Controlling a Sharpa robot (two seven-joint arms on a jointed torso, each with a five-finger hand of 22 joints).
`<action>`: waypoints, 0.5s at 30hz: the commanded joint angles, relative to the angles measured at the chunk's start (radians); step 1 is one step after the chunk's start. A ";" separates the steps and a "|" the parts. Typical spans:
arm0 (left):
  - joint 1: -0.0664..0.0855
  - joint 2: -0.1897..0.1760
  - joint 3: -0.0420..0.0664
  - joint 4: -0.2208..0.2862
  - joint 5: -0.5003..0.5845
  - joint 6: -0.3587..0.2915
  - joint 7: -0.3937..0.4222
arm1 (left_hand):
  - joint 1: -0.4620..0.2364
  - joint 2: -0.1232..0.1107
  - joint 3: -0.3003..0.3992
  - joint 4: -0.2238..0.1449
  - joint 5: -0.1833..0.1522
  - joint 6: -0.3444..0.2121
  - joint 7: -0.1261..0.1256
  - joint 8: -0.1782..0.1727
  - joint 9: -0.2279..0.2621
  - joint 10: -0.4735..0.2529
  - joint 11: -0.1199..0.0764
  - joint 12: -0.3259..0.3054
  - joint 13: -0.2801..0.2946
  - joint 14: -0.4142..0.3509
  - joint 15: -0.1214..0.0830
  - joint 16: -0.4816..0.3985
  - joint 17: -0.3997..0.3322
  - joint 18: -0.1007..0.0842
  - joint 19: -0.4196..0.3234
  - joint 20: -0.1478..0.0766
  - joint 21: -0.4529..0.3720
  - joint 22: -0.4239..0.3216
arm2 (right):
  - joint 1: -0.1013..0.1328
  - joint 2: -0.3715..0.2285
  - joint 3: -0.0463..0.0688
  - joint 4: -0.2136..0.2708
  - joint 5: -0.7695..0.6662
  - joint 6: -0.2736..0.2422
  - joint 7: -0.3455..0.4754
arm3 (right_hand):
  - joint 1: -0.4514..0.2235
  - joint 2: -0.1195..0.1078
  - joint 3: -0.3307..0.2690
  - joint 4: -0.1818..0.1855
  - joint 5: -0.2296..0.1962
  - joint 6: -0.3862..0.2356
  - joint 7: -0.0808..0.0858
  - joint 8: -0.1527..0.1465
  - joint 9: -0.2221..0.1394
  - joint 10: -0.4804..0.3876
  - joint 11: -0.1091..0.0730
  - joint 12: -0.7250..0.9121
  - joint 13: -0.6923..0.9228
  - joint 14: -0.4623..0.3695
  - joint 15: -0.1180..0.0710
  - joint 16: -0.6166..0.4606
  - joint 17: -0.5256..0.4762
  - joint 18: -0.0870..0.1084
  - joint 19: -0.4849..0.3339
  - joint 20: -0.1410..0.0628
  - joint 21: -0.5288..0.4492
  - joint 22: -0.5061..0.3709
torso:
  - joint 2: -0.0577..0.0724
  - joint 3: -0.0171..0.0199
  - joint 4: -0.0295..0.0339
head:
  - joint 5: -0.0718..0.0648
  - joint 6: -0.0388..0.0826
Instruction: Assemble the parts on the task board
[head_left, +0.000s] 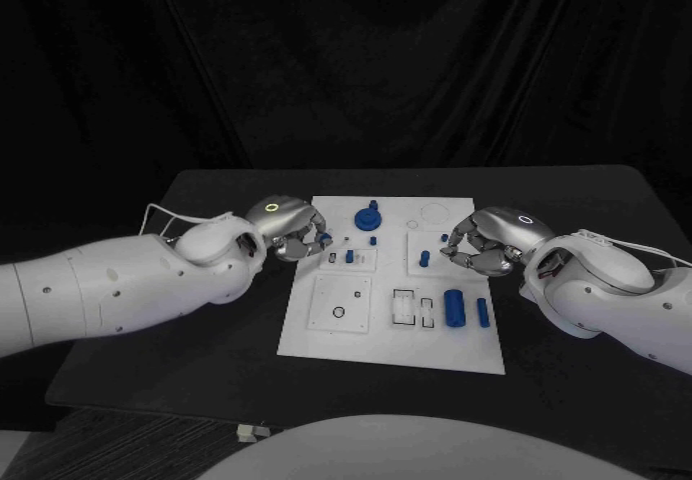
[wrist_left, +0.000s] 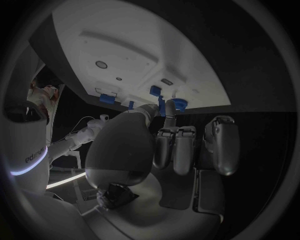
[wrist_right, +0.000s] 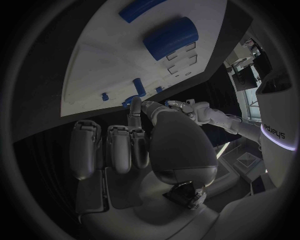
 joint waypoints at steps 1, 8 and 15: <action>0.056 0.014 0.000 -0.015 0.110 0.309 0.074 | 0.021 -0.001 0.130 -0.020 0.027 0.005 -0.029 0.050 0.022 0.106 -0.009 0.019 0.273 0.121 -0.009 0.014 0.268 0.016 0.046 0.002 0.066 0.235 | -0.002 0.001 0.001 0.000 0.000 0.004 -0.016 | 0.013 0.001 0.018 -0.009 0.026 -0.015 -0.003 -0.021 0.004 0.099 0.011 -0.012 0.252 0.079 0.004 -0.012 0.113 -0.005 0.031 0.011 -0.019 0.230 | -0.001 0.0001 -0.0002 | 0.000 0.000; 0.163 0.075 0.001 -0.088 0.136 0.639 0.054 | 0.025 -0.023 0.144 -0.042 0.012 0.000 -0.029 0.054 0.030 0.106 -0.007 0.019 0.273 0.121 -0.007 0.014 0.268 0.011 0.058 0.003 0.090 0.242 | -0.002 0.008 0.001 -0.004 0.003 0.010 -0.014 | 0.014 0.002 0.019 -0.010 0.027 -0.015 -0.002 -0.022 0.004 0.099 0.012 -0.012 0.252 0.079 0.005 -0.012 0.112 -0.004 0.030 0.012 -0.021 0.229 | -0.001 0.0010 -0.0013 | 0.002 0.000; 0.204 0.203 0.001 -0.226 0.235 0.961 0.008 | 0.010 -0.038 0.159 -0.070 -0.023 0.009 -0.030 0.050 0.042 0.106 -0.006 0.019 0.273 0.121 -0.004 0.014 0.268 0.004 0.071 0.005 0.116 0.251 | -0.002 0.010 0.001 -0.002 0.004 0.014 -0.015 | 0.014 0.002 0.019 -0.010 0.027 -0.015 -0.002 -0.022 0.004 0.099 0.012 -0.012 0.252 0.079 0.005 -0.012 0.112 -0.004 0.030 0.012 -0.021 0.229 | -0.001 0.0012 -0.0014 | -0.001 0.000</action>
